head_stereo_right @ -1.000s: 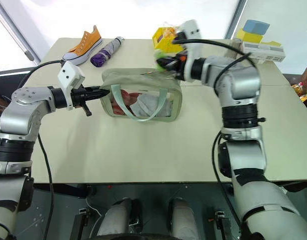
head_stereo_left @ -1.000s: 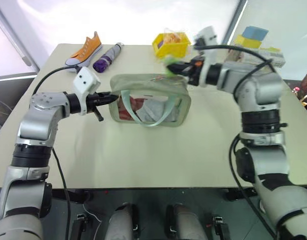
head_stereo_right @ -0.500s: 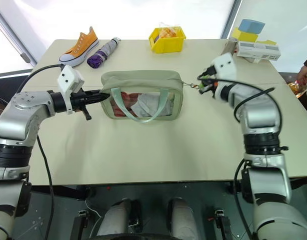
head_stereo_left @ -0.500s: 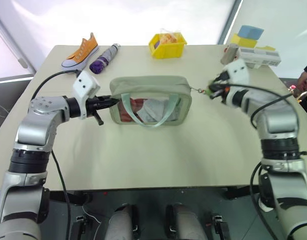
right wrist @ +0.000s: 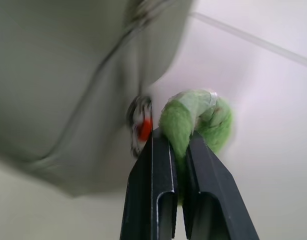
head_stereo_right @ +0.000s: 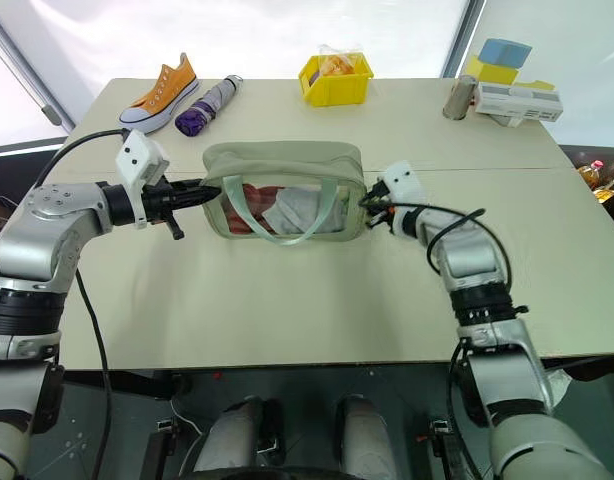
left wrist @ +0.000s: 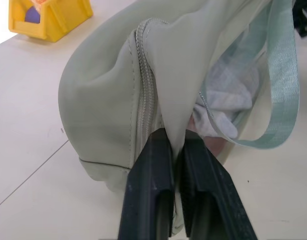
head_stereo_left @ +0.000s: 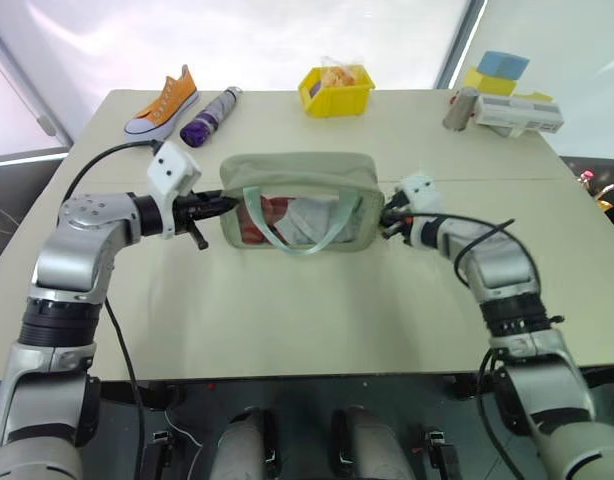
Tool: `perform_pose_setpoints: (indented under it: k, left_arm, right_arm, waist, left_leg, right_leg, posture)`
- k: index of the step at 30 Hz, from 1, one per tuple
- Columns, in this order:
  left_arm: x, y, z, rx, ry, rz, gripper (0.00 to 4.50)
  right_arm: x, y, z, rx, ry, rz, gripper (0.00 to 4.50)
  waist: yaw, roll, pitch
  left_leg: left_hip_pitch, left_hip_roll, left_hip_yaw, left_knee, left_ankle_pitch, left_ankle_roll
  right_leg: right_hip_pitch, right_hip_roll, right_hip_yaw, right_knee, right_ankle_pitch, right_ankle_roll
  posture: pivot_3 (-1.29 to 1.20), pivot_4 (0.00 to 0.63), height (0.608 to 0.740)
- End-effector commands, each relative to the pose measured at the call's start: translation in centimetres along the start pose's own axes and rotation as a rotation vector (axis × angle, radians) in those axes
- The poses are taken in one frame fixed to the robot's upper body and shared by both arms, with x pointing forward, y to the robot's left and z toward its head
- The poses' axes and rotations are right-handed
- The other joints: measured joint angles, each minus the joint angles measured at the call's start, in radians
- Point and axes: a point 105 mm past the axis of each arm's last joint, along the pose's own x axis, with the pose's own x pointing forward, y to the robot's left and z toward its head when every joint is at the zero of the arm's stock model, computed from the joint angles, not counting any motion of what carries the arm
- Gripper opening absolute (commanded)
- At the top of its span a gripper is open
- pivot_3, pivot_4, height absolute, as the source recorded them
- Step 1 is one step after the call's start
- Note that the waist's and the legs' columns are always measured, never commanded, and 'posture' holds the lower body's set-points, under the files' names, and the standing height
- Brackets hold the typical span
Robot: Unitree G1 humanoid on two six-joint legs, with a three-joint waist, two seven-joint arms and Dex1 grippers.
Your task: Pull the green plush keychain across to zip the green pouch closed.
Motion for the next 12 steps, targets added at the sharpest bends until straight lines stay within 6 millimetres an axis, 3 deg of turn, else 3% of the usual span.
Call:
perform_pose_setpoints:
  k: [1, 6, 9, 12]
  left_arm:
    - [-1.8, 0.7, 0.9, -0.016, -0.016, 0.001, 2.06]
    - [-4.4, 2.1, 2.6, -0.066, -0.021, 0.007, 4.49]
    - [-5.7, 2.9, 3.5, -0.1, -0.02, 0.02, 4.49]
    - [-6.1, 3.6, 3.8, -0.094, -0.038, 0.05, 4.49]
  right_arm:
    - [-3.5, -1.1, 5.6, -0.101, -0.129, 0.119, 2.01]
    - [-7.8, -0.6, 8.3, -0.193, -0.143, 0.295, 4.48]
    - [-9.8, 1.0, 9.9, -0.198, -0.179, 0.409, 4.48]
    - [-9.8, 1.8, 10.4, -0.189, -0.201, 0.407, 4.48]
  waist:
    - [0.001, 0.001, 0.001]
    - [0.002, 0.0, 0.001]
    - [0.002, 0.001, 0.001]
    - [0.001, 0.0, 0.001]
  left_leg:
    - [0.0, 0.0, 0.0, 0.0, 0.0, 0.0]
    - [-0.001, 0.0, 0.0, 0.0, 0.0, 0.0]
    - [-0.001, 0.0, -0.001, 0.0, 0.0, 0.0]
    - [-0.001, 0.001, -0.001, 0.0, 0.0, 0.0]
  right_leg:
    - [-0.001, 0.0, 0.0, 0.0, 0.0, 0.0]
    - [-0.001, 0.0, 0.0, 0.0, 0.0, 0.0]
    - [-0.001, 0.0, 0.0, -0.001, 0.0, 0.0]
    - [-0.001, 0.0, 0.0, 0.0, 0.0, 0.0]
  posture:
    - [0.0, 0.15, 0.74]
    - [0.0, 0.15, 0.74]
    - [0.0, 0.15, 0.74]
    - [0.0, 0.15, 0.74]
